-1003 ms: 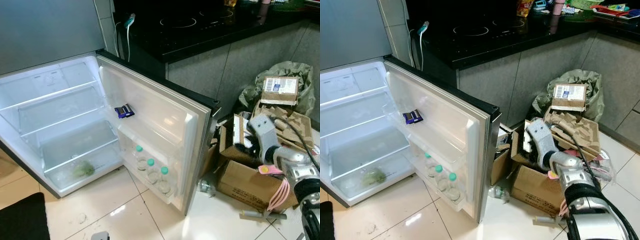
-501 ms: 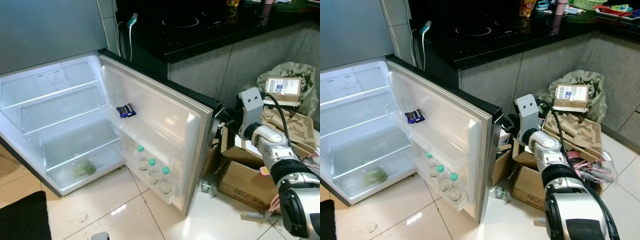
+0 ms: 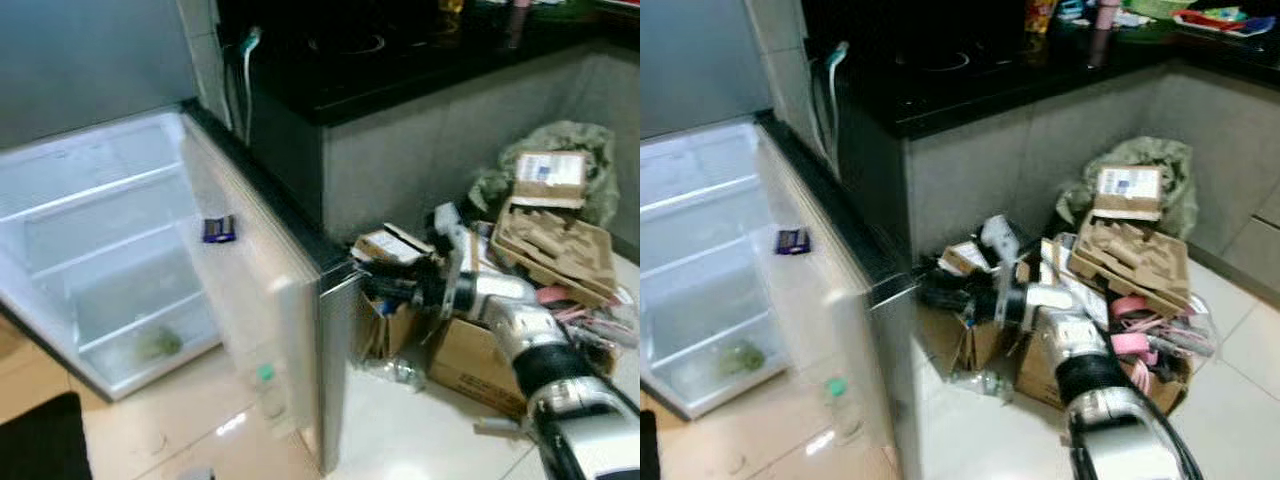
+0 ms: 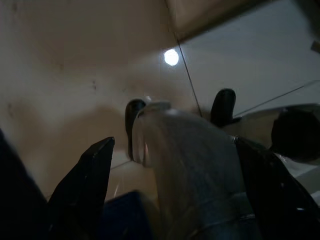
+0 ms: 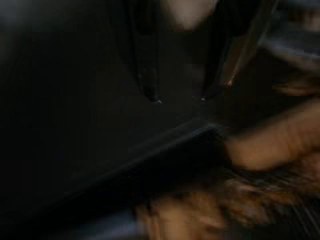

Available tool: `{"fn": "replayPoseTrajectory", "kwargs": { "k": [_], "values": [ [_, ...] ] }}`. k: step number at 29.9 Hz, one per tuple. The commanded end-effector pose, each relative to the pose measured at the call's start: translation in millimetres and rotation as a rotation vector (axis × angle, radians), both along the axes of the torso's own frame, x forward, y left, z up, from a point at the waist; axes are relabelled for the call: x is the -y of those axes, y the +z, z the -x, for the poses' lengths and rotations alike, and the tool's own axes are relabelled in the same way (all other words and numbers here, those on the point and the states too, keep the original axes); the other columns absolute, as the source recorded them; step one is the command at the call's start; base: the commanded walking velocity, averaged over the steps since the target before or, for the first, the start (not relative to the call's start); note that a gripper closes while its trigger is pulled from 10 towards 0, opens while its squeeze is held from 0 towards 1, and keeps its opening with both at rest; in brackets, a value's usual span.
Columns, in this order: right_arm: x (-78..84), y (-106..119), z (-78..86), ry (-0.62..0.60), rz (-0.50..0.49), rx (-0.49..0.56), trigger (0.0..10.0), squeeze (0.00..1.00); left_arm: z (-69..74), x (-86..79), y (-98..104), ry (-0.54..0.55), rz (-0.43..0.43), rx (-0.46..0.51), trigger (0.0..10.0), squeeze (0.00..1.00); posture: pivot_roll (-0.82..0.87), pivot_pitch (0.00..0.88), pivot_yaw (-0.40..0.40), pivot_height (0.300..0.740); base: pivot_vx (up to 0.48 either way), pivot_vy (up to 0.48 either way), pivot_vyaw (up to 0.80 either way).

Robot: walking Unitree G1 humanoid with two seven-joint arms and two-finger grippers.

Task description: Restocking fridge

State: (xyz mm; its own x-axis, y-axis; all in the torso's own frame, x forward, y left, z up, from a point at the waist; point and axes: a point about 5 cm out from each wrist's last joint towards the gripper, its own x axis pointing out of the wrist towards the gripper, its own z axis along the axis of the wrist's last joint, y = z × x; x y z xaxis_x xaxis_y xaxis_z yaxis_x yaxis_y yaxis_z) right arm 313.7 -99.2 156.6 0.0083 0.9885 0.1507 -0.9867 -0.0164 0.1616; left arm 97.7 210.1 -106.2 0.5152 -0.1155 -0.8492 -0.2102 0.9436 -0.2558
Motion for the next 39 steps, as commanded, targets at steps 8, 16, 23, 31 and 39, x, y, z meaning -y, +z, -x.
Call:
{"fn": "replayPoseTrajectory", "kwargs": {
  "k": [8,16,23,31,39],
  "values": [
    [20.8,-29,-31.4,-0.431,0.187,0.049,10.0,0.0,4.6,-1.7,-1,-0.008,-0.004,-0.017,10.0,0.0,-0.07,0.0,-0.019,0.74,0.0,0.0,0.0],
    [49.3,-90,-16.4,-0.709,0.45,-0.111,10.0,0.0,5.9,-0.2,-1,-0.016,-0.002,-0.023,10.0,0.0,-0.08,0.0,-0.017,0.74,0.0,0.0,0.0],
    [66.1,-162,34.1,-0.759,0.805,-0.285,10.0,0.0,2.1,1.4,-1,-0.022,-0.003,-0.017,10.0,0.0,-0.08,0.0,-0.015,0.74,0.0,0.0,0.61],
    [83.5,-203,76.3,-0.817,1.005,-0.382,10.0,0.0,0.3,1.5,-1,-0.03,-0.006,-0.015,10.0,0.0,-0.08,0.0,-0.013,0.74,0.0,0.0,0.71],
    [108.6,-228,117.8,-0.93,1.148,-0.515,10.0,0.0,-1.0,1.4,0,-0.039,-0.013,-0.016,10.0,0.0,-0.09,0.0,-0.011,0.74,0.0,0.0,0.71]
  ]
}}
